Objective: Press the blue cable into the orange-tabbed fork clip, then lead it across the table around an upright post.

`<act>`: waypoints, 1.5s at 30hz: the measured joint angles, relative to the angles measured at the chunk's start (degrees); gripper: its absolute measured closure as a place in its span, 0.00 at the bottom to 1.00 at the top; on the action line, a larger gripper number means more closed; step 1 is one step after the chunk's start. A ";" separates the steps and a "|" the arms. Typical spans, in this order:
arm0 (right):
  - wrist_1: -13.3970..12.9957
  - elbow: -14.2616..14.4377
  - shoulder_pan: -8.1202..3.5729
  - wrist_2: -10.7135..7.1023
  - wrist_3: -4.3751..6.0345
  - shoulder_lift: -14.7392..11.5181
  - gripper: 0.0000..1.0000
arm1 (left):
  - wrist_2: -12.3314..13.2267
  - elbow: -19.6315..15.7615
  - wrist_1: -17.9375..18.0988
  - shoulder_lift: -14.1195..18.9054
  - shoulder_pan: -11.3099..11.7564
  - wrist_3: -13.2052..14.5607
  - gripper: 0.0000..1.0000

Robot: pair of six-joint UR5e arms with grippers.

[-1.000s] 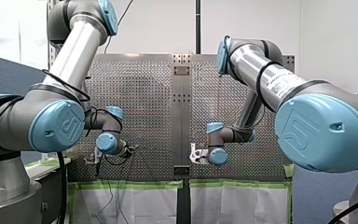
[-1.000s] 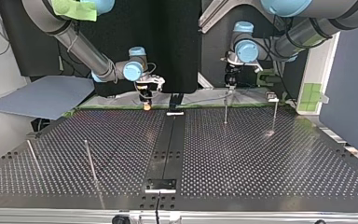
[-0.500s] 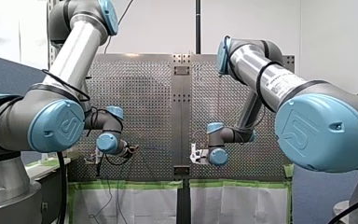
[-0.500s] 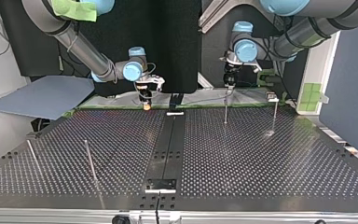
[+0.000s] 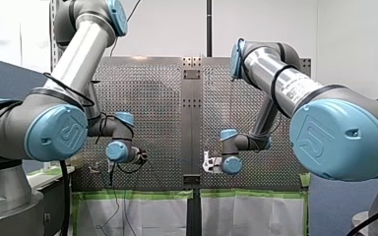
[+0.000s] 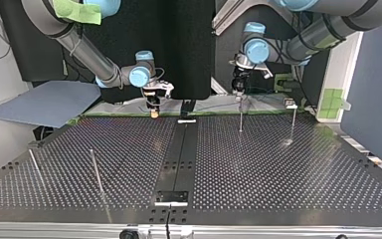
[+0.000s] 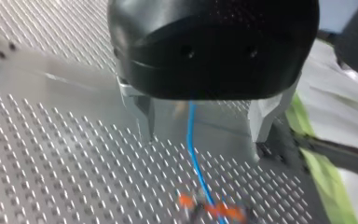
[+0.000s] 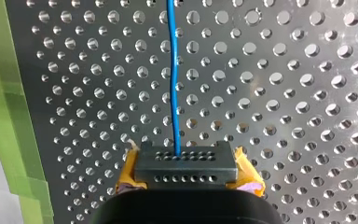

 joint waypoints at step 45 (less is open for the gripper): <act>0.58 0.00 0.57 -0.47 0.04 0.18 1.00 | -15.88 13.89 -5.24 -6.64 -9.35 -1.29 0.00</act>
